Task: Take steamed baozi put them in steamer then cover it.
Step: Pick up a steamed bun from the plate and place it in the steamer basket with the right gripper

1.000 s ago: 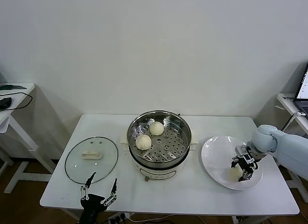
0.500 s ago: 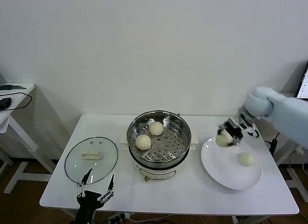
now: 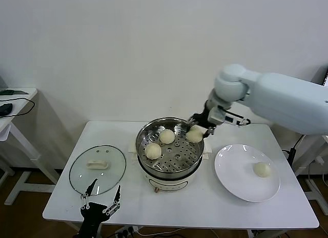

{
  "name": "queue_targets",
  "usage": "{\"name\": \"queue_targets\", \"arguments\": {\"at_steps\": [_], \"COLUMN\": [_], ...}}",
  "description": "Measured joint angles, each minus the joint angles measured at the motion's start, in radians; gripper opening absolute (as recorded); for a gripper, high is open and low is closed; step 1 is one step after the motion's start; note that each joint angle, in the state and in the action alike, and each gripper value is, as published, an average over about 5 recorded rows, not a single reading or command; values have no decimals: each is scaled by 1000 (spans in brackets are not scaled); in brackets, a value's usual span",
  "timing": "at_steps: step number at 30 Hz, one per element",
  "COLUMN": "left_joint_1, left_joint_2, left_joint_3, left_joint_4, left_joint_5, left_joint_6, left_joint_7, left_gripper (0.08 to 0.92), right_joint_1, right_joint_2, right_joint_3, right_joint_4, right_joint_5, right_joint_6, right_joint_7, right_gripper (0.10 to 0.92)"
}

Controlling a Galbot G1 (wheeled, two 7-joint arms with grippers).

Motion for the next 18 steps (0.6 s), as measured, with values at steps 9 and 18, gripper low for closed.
{"name": "queue_targets", "arguments": {"at_steps": [9,18], "left_joint_1": [-1,-3], "left_joint_2": [0,-1], "left_joint_3": [-6,-11], "left_joint_4": [-3,-5], "left_joint_5": [-6,-10], "left_joint_6": [2,2], "left_joint_7": [-1,-3], "left_gripper": [823,823], "right_joint_1": [-45,-111], "right_joint_2": [91,148], "right_joint_3": [-23,-28], "right_joint_4": [12,-5], "right_joint_5": [-92,-160], "right_joint_6": [116,182], "right_joint_7": [29,37], "right_gripper": [691,710]}}
